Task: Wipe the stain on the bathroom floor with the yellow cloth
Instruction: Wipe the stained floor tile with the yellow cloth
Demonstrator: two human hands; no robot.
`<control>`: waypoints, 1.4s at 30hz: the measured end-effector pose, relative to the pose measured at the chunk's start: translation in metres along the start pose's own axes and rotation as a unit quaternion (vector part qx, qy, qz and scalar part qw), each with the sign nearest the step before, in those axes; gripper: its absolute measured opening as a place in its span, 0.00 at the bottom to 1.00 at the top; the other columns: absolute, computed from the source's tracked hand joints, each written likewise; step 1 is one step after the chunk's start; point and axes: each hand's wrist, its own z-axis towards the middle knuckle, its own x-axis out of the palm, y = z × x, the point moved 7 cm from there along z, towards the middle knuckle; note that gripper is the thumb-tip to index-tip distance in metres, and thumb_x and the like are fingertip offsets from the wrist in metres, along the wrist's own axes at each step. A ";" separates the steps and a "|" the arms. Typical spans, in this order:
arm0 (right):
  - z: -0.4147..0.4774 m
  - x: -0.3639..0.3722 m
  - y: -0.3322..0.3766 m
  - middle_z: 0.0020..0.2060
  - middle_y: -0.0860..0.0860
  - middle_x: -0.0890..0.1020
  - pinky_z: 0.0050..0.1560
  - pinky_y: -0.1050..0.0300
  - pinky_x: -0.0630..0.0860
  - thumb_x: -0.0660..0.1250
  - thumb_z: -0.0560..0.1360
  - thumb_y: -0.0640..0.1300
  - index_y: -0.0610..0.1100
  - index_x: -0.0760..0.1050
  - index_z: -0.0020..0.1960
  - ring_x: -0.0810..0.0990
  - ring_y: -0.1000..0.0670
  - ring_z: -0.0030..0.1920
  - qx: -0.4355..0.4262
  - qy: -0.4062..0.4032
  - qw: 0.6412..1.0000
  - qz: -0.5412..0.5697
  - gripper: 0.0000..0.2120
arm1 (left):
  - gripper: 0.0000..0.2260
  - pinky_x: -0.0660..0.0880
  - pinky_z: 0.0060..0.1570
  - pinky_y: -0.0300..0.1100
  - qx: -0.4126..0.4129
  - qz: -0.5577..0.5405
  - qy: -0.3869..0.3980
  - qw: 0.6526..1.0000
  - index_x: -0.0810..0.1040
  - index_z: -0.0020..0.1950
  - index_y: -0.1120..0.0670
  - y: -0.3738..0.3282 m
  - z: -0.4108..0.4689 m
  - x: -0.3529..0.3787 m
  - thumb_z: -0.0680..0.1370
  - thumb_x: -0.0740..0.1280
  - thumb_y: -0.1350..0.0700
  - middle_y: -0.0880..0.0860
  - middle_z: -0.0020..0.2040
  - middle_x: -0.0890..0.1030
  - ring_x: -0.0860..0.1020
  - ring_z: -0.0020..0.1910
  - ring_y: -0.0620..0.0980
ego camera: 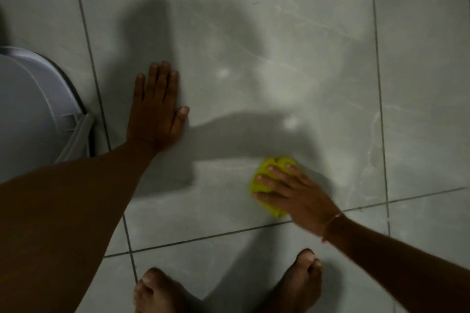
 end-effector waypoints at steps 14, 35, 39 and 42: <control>0.031 -0.055 -0.226 0.76 0.42 0.61 0.74 0.36 0.56 0.64 0.71 0.39 0.50 0.54 0.77 0.56 0.36 0.76 0.399 -0.079 0.906 0.115 0.37 | 0.33 0.47 0.80 0.60 0.003 0.014 -0.016 1.000 0.52 0.81 0.58 0.004 0.000 0.007 0.80 0.52 0.44 0.61 0.82 0.54 0.50 0.82 0.61; 0.129 -0.086 -0.209 0.76 0.44 0.61 0.76 0.36 0.52 0.59 0.71 0.40 0.48 0.60 0.75 0.56 0.37 0.76 0.272 -0.056 0.949 0.148 0.32 | 0.33 0.50 0.79 0.61 0.000 0.010 0.008 1.000 0.53 0.81 0.59 0.003 0.000 0.008 0.80 0.53 0.44 0.61 0.82 0.55 0.51 0.82 0.61; 0.195 -0.100 -0.221 0.75 0.44 0.63 0.75 0.38 0.52 0.64 0.70 0.38 0.47 0.60 0.75 0.58 0.37 0.74 0.425 -0.109 0.883 0.169 0.34 | 0.33 0.50 0.79 0.62 0.006 0.013 0.019 1.000 0.53 0.81 0.59 0.002 0.000 0.008 0.80 0.53 0.44 0.62 0.82 0.54 0.51 0.82 0.62; 0.210 -0.084 -0.133 0.68 0.45 0.75 0.75 0.44 0.56 0.58 0.78 0.38 0.47 0.60 0.75 0.67 0.42 0.72 0.228 -0.101 0.936 0.247 0.26 | 0.34 0.51 0.79 0.62 0.011 0.015 0.039 0.999 0.53 0.81 0.60 0.000 0.000 0.004 0.80 0.52 0.44 0.63 0.82 0.54 0.51 0.82 0.63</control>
